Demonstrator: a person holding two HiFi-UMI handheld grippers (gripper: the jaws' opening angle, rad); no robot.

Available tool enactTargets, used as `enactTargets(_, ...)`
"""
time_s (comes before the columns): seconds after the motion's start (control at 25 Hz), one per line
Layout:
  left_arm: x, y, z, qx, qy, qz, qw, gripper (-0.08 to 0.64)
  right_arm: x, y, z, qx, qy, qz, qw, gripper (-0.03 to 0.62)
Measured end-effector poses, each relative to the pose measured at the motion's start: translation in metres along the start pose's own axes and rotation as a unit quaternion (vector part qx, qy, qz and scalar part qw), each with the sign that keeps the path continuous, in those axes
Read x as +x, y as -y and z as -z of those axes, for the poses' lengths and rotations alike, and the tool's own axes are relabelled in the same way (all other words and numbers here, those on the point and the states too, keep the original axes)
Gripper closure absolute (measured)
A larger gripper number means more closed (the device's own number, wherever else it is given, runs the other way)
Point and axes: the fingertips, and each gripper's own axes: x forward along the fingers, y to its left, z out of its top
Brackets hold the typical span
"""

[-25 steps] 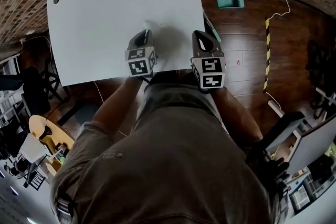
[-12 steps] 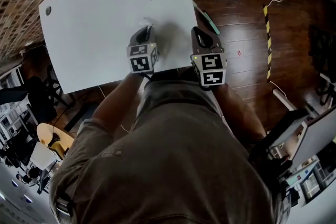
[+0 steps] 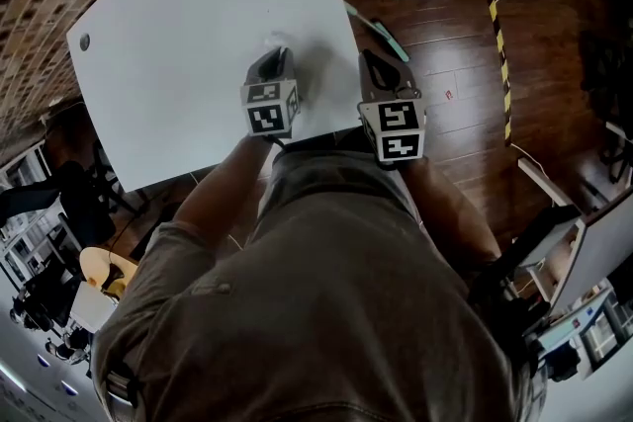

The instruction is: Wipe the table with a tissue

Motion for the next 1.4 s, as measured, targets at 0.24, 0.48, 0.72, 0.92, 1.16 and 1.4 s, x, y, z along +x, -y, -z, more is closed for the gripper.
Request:
enactTargets(0.24,0.011,0.02,-0.007,0.016,-0.001,0.016,0.9997,0.545,-0.005,0.013,0.0,0.004,0.002,0.009,1.0,0.578)
enactTargets(0.48,0.017,0.041,-0.01,0.03,-0.004,0.034,0.9989,0.545,-0.008,0.021,-0.001,0.004,0.002,0.013,1.0,0.578)
enactTargets(0.72,0.013,0.04,-0.013,0.041,-0.004,0.026,0.9988,0.545,-0.004,0.017,-0.005,-0.006,0.001,0.005,1.0,0.578)
enactTargets(0.92,0.005,0.018,-0.008,0.029,-0.008,0.004,0.9995,0.545,0.006,0.001,-0.01,-0.017,-0.001,-0.014,1.0,0.578)
enactTargets(1.16,-0.011,-0.02,0.001,0.011,-0.01,-0.028,0.9995,0.545,0.018,-0.023,-0.019,-0.032,-0.002,-0.036,0.999,0.578)
enactTargets(1.4,-0.026,-0.054,0.01,-0.01,-0.008,-0.056,0.9984,0.545,0.029,-0.046,-0.024,-0.048,-0.005,-0.055,0.997,0.578)
